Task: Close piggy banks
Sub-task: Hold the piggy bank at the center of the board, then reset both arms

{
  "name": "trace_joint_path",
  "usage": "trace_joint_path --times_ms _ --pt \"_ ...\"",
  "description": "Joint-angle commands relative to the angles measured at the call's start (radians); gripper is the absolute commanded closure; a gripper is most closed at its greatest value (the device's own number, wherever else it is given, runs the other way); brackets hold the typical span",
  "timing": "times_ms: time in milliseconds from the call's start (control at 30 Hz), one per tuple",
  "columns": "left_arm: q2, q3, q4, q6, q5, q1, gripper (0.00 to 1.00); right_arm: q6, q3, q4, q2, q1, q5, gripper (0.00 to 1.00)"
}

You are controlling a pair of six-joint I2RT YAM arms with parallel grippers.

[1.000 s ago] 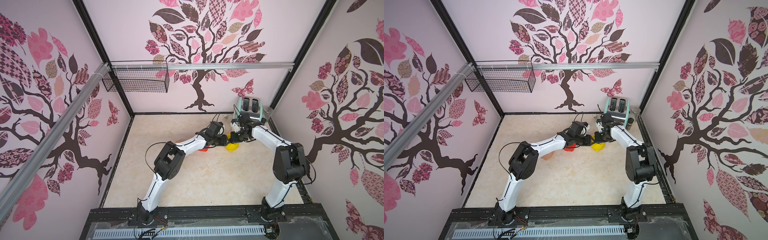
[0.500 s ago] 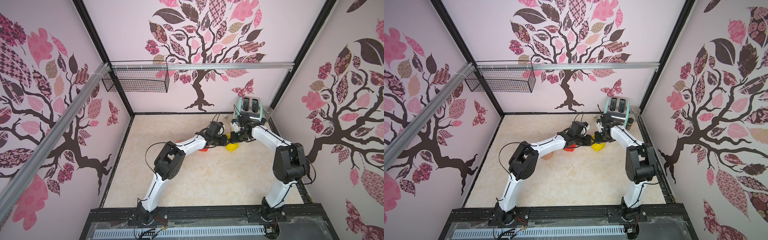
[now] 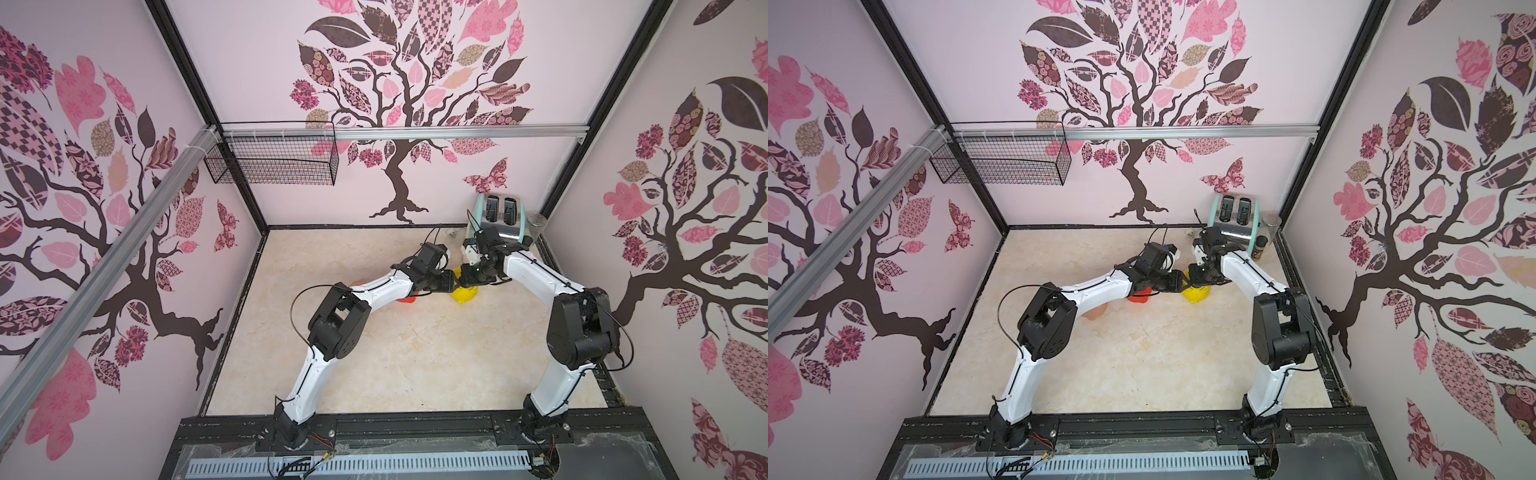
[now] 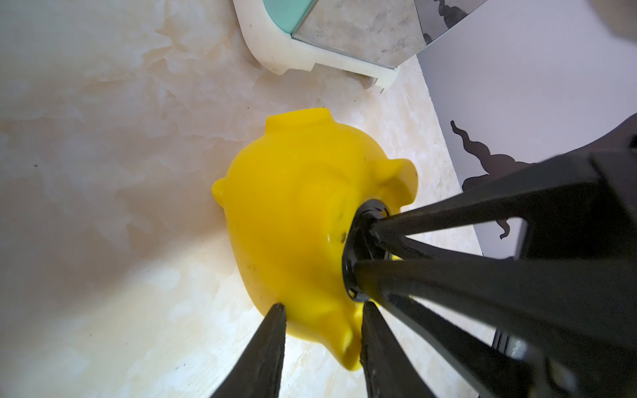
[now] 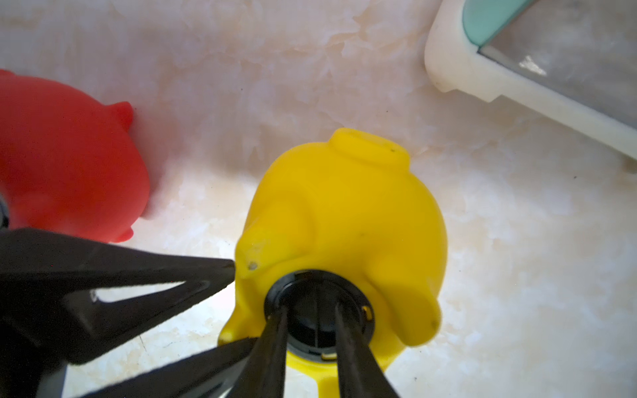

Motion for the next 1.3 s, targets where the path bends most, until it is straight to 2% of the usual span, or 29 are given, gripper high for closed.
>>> trace_joint_path --times_ms 0,267,500,533,567,700,800,967,1033,1200,1267 --pt "-0.032 0.01 -0.049 0.017 0.034 -0.009 0.61 0.009 0.003 -0.059 -0.059 0.01 0.022 0.66" --pt "-0.18 -0.025 -0.074 0.024 0.013 0.007 0.59 0.017 0.034 -0.069 -0.191 0.01 0.017 0.59" --pt "-0.399 -0.108 -0.126 0.06 -0.076 0.011 0.57 0.006 -0.043 0.041 -0.385 0.009 0.044 0.39" --pt "-0.446 -0.132 -0.136 0.069 -0.102 0.013 0.57 0.007 -0.068 0.07 -0.42 0.009 0.057 0.31" --pt "-0.497 -0.16 -0.14 0.079 -0.131 0.012 0.57 0.0 -0.111 0.118 -0.47 0.009 0.065 0.01" --pt "-0.721 -0.321 -0.122 0.124 -0.29 0.013 0.48 0.012 -0.292 0.308 -0.654 0.006 0.125 0.0" --pt "-0.914 -0.484 -0.091 0.143 -0.488 0.015 0.33 0.025 -0.454 0.474 -0.793 0.003 0.193 0.0" --pt "-1.217 -0.774 -0.037 0.22 -0.831 0.028 0.14 0.148 -0.718 0.677 -0.975 -0.004 0.368 0.0" --pt "-1.308 -0.878 -0.021 0.26 -0.97 0.031 0.12 0.205 -0.819 0.741 -1.022 -0.008 0.441 0.0" --pt "-1.499 -1.13 0.118 0.418 -1.179 0.05 0.1 0.273 -0.991 0.835 -1.049 -0.02 0.535 0.0" --pt "-1.563 -1.233 0.236 0.454 -1.214 0.067 0.09 0.278 -1.037 0.854 -1.039 -0.021 0.578 0.0"
